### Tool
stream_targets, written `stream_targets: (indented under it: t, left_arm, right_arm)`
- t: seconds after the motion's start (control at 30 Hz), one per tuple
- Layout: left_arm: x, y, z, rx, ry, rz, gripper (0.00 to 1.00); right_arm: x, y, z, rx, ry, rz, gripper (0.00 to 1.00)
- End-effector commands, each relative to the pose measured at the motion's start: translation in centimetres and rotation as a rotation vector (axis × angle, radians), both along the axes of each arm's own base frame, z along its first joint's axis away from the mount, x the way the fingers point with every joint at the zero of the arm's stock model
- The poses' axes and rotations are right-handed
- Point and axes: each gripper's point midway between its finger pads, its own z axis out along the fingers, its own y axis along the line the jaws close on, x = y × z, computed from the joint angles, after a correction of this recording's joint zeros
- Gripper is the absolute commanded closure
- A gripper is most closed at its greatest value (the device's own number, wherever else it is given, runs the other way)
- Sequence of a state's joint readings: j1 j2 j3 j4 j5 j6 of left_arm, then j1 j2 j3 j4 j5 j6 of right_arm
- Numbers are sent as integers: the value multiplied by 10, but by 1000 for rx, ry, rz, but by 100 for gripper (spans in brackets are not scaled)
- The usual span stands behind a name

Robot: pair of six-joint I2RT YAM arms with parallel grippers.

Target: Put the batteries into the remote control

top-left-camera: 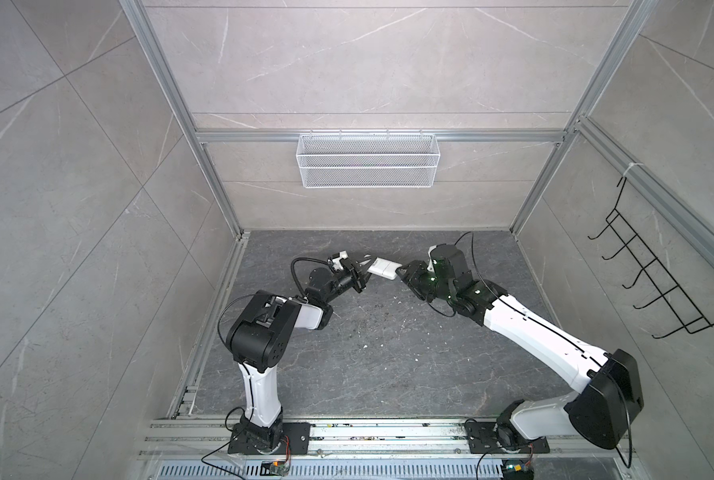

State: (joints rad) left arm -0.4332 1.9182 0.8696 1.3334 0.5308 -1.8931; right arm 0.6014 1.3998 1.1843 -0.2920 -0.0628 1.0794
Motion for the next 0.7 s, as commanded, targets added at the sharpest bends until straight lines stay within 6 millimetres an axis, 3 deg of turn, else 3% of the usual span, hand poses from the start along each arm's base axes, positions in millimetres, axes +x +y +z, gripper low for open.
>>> stream_targets:
  t: [0.0,0.2,0.43,0.67]
  left_arm:
    - [-4,-2,28,15,-194,-22,100]
    - [-12,-6,28,102,-313,-144,100]
    - [-14,-1,14,159,-324,-181,100]
    - [-14,-2,10,166,-322,-187,100]
  right_arm:
    - [-8,-18,-9,-172,-2,32,51]
    - [-18,-14,-16,-320,-103,232,51]
    - [-15,-24,-32,-444,-29,240,64]
    - [-6,-18,-53,-458,54,229,64]
